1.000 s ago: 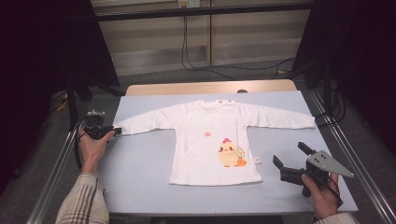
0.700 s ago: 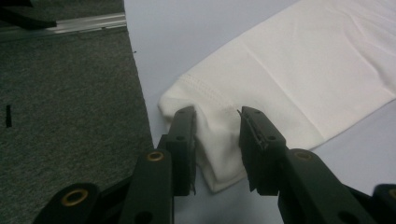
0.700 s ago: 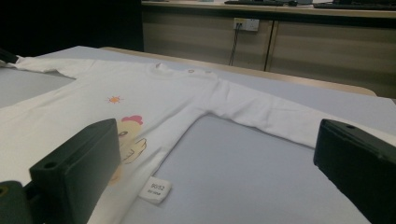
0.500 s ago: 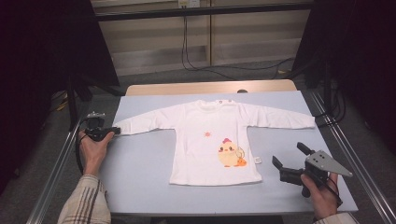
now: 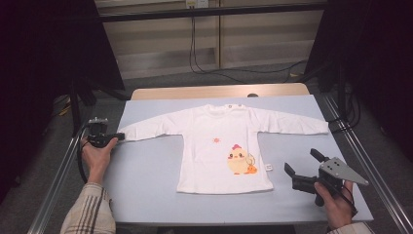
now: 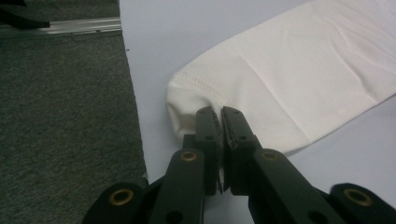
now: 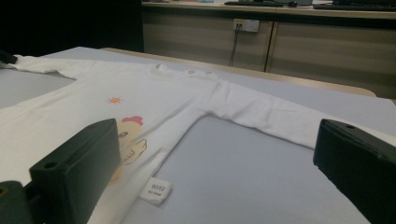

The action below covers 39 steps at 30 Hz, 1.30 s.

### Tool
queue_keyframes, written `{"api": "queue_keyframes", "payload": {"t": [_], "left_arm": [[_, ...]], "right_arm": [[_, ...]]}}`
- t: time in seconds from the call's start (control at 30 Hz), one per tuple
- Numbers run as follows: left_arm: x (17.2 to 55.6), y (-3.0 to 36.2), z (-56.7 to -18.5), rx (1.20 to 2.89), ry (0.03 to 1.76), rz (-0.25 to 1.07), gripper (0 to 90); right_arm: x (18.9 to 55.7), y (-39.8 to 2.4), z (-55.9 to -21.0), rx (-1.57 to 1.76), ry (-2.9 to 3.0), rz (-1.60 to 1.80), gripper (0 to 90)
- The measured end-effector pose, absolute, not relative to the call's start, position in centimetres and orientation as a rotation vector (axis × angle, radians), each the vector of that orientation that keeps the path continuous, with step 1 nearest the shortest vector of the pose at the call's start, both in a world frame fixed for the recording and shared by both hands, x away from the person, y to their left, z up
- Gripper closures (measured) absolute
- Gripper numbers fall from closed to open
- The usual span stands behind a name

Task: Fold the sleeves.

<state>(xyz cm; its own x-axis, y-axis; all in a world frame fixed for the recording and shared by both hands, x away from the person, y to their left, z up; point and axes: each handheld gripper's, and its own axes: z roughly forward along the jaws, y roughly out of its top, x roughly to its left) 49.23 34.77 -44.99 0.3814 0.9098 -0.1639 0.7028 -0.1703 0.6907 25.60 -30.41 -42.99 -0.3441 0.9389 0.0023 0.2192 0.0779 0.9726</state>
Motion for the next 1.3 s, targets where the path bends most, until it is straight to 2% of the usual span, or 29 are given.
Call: {"api": "queue_keyframes", "payload": {"t": [0.63,1.3], "left_arm": [[48.6,34.9,-44.1,1.88,1.313,0.451,86.6],[47.4,33.6,-41.1,1.787,1.218,0.488,86.9]], "right_arm": [[25.5,-30.4,-42.9,1.167,1.654,1.304,0.4],[25.4,-30.4,-42.9,1.161,1.649,1.302,0.4]]}}
